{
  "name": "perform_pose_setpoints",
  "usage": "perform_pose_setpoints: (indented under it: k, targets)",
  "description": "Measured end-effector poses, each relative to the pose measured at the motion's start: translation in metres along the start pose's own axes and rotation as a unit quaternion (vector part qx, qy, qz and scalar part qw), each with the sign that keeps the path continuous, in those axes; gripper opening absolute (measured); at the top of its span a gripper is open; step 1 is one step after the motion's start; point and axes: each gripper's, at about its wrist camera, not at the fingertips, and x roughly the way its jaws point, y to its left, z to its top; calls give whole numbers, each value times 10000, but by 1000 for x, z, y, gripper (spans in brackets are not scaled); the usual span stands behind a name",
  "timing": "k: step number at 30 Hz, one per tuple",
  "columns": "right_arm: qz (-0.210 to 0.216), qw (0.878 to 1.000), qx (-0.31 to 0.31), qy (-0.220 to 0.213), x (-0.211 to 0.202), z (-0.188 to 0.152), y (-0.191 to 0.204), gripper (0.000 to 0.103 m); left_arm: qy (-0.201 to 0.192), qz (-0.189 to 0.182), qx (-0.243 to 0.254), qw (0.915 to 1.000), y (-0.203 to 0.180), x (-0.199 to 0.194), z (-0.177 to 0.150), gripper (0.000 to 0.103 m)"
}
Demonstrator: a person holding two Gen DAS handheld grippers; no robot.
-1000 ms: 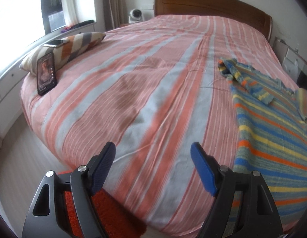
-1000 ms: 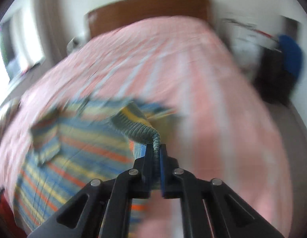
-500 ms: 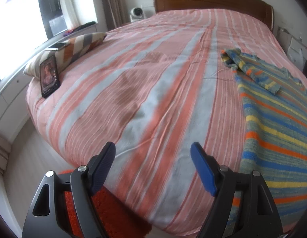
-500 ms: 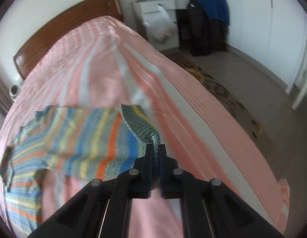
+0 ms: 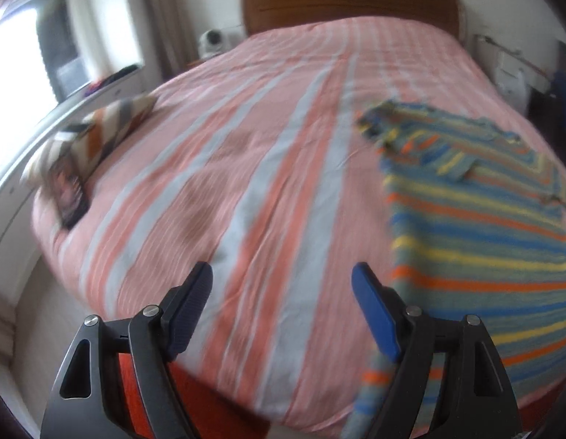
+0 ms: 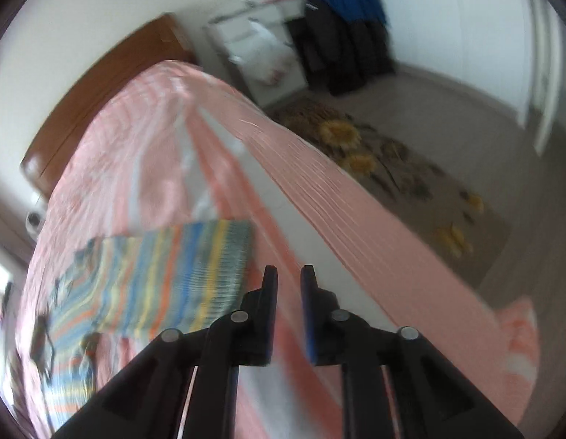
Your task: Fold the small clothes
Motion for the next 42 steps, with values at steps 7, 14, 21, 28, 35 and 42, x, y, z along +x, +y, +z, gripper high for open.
perform_pose_setpoints:
  k: [7, 14, 21, 28, 35, 42]
  targets:
    - [886, 9943, -591, -82, -31, -53, 59, 45, -500, -1187, 1916, 9730, -112, 8, 103, 90]
    - [1279, 9876, -868, 255, -47, -129, 86, 45, 595, -1117, 3270, 9365, -197, 120, 98, 80]
    - [1024, 9869, -1240, 135, -58, -159, 87, 46, 1113, -1425, 2446, 9526, -182, 150, 105, 8]
    - [1027, 9879, -1158, -21, -61, -161, 83, 46, 652, -1055, -741, 9895, -34, 132, 165, 8]
    - [1094, 9842, -1380, 176, -49, -171, 96, 46, 924, 503, -1914, 9759, 71, 168, 152, 7]
    - [1018, 9825, -1535, 262, -44, -176, 100, 46, 1356, 698, -2194, 9636, 85, 194, 114, 7]
